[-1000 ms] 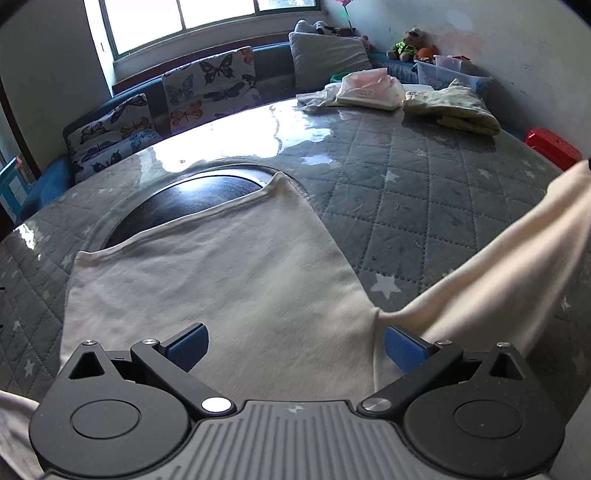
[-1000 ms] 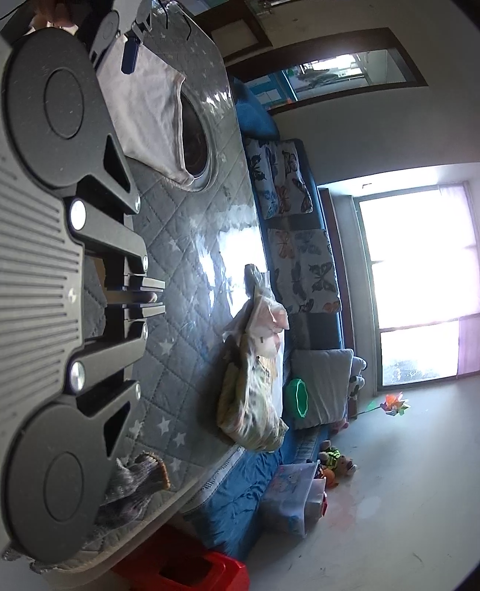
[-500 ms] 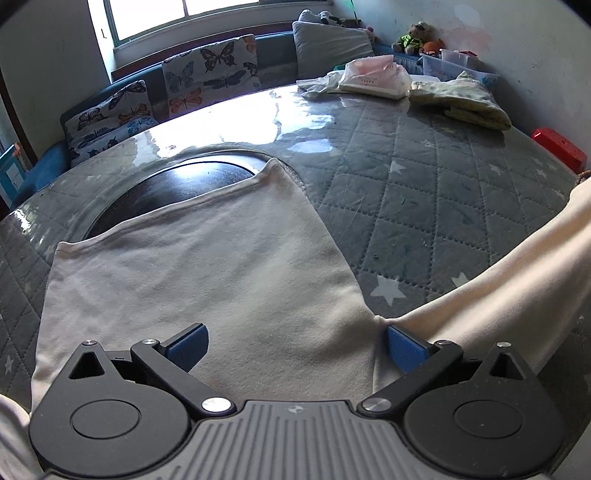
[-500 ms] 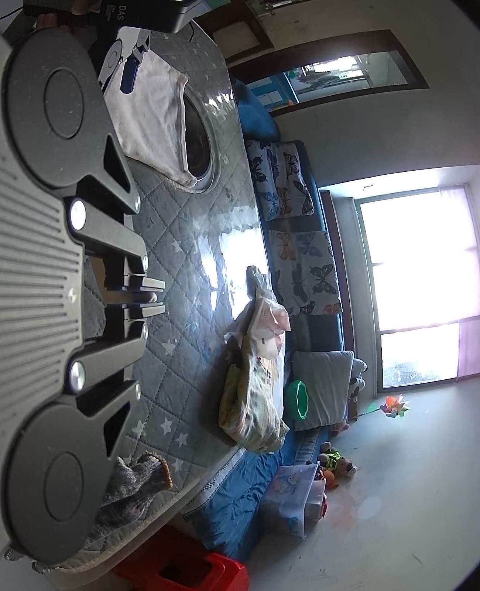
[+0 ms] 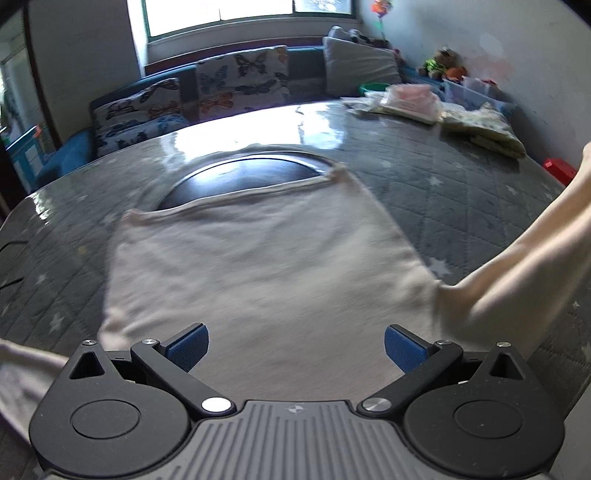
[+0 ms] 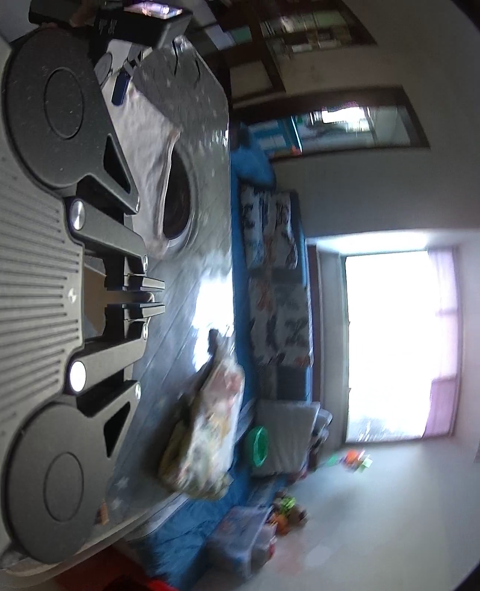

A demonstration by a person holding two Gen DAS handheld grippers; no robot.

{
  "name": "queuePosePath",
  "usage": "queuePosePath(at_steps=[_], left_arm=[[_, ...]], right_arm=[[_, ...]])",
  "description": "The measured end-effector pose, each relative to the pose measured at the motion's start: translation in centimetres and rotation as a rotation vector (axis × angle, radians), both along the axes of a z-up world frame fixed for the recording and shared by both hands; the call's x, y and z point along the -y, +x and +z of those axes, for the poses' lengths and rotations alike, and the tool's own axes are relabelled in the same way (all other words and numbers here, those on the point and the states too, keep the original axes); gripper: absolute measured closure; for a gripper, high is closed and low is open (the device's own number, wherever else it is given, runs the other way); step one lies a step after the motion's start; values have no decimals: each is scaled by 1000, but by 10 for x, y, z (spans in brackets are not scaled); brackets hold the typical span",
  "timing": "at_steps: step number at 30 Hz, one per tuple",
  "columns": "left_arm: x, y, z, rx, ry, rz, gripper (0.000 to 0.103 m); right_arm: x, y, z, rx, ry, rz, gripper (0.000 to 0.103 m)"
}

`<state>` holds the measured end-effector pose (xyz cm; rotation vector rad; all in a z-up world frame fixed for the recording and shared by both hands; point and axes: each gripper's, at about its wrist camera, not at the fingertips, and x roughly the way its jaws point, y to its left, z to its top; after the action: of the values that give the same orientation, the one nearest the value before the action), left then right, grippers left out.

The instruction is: Fold clothes

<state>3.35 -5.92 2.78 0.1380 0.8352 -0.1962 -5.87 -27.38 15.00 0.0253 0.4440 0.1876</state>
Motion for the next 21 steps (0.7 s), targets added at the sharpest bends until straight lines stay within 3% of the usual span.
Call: queuePosePath(at_steps=[10,21], left_arm=[[-72,-25,-4,6,-51,134,0],[-119,-48,-11,2,-98,236,0]], right_arm=[[-110,16,31,42,-78,281,98],[-220,38,1,-55,-143,526,98]])
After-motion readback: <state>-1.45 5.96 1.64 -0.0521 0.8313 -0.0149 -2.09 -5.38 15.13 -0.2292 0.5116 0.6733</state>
